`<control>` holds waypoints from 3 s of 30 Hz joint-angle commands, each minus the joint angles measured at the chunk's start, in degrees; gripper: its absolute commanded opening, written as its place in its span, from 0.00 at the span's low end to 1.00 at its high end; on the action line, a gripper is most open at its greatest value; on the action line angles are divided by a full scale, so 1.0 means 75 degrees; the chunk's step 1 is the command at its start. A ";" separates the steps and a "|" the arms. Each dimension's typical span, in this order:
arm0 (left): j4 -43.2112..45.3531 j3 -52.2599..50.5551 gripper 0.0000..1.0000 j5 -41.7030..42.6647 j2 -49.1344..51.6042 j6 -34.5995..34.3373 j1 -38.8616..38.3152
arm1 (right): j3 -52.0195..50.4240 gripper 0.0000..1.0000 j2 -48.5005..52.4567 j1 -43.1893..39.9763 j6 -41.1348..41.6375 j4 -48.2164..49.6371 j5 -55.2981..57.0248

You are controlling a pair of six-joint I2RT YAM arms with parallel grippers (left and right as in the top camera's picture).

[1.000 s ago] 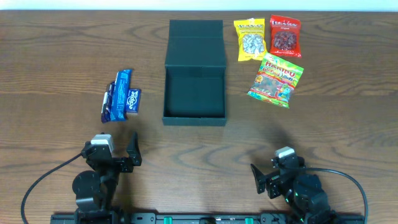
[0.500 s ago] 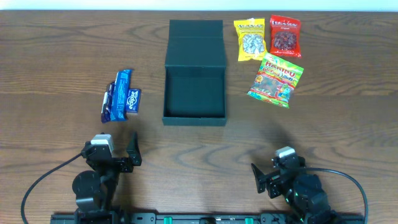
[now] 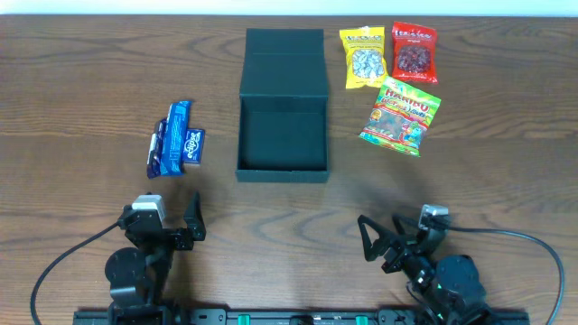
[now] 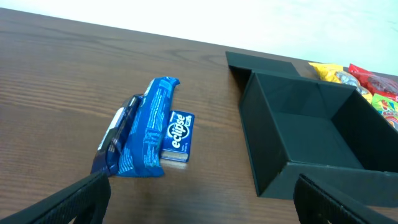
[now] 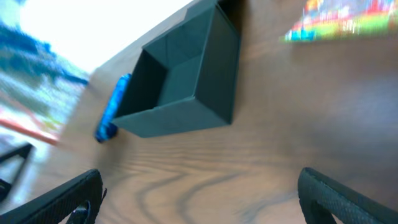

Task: Pack container
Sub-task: 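Reach the right gripper to the green Haribo bag and grasp it, then carry the Haribo bag left and lower it into the black box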

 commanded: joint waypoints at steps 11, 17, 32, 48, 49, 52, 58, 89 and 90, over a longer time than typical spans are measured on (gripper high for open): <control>-0.0032 -0.0181 0.95 -0.0003 -0.0050 -0.0032 0.0052 | 0.0073 0.86 0.0082 -0.0079 0.1072 0.1856 -0.0455; -0.0029 -0.0181 0.95 -0.0003 -0.0050 -0.0032 0.0052 | 0.1035 0.89 0.1501 -0.0364 0.0105 0.1597 -0.0274; -0.0029 -0.0181 0.95 -0.0003 -0.0050 -0.0032 0.0052 | 0.5549 0.99 0.7758 -0.1416 -0.1276 -0.0353 0.1664; -0.0029 -0.0181 0.95 -0.0003 -0.0050 -0.0032 0.0052 | 0.7187 0.98 1.2674 -0.2667 -0.1862 0.0606 0.1740; -0.0029 -0.0181 0.95 -0.0003 -0.0050 -0.0032 0.0052 | 0.7187 0.98 1.2817 -0.2678 -0.1865 0.0720 0.1740; -0.0029 -0.0181 0.95 -0.0003 -0.0050 -0.0029 0.0052 | 0.7187 0.94 1.3347 -0.2719 -0.1865 0.1157 0.1737; -0.0032 -0.0181 0.95 -0.0003 -0.0050 -0.0032 0.0052 | 0.7184 0.90 1.4227 -0.2722 -0.1862 0.1661 0.1716; -0.0029 -0.0181 0.95 -0.0003 -0.0050 -0.0032 0.0052 | 0.7184 0.01 1.4516 -0.2585 -0.1842 -0.0691 -0.0178; -0.0029 -0.0181 0.95 -0.0003 -0.0050 -0.0032 0.0052 | 0.7184 0.01 1.4303 -0.2535 -0.1839 -0.0854 -0.0178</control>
